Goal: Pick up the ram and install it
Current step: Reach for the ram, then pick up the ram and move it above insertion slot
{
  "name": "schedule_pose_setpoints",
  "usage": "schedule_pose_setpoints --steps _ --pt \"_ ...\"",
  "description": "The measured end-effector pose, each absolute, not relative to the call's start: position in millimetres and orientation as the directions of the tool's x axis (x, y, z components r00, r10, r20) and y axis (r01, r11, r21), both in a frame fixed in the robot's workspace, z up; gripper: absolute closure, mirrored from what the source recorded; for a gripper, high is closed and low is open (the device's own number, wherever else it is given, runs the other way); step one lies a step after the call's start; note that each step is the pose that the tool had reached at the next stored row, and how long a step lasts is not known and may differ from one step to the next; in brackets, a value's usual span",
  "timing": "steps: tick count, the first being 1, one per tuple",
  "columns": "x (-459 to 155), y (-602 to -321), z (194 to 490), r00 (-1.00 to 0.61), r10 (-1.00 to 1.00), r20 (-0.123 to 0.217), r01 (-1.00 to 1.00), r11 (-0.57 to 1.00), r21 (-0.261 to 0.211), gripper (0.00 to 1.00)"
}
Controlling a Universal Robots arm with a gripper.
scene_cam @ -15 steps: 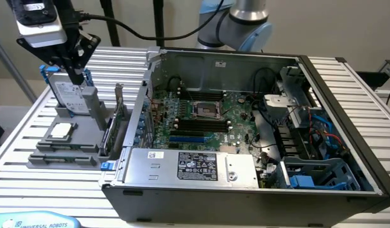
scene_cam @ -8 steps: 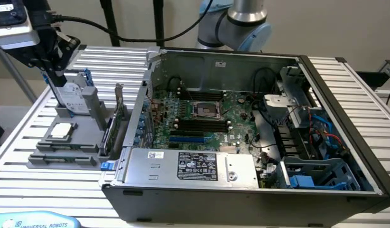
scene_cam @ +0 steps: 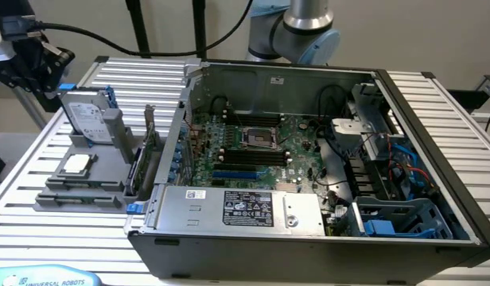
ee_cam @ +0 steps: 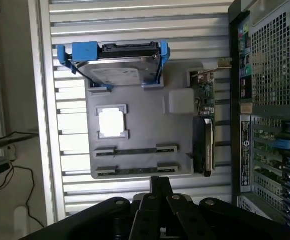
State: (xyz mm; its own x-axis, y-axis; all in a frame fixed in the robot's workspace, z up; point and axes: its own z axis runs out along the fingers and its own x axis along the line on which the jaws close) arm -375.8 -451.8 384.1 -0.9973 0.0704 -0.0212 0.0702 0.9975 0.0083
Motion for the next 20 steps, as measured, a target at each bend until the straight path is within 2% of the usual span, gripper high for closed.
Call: schedule_pose_setpoints --steps 20 --pt "-390 -456 381 -0.997 0.07 -0.02 0.07 0.998 0.006 0.89"
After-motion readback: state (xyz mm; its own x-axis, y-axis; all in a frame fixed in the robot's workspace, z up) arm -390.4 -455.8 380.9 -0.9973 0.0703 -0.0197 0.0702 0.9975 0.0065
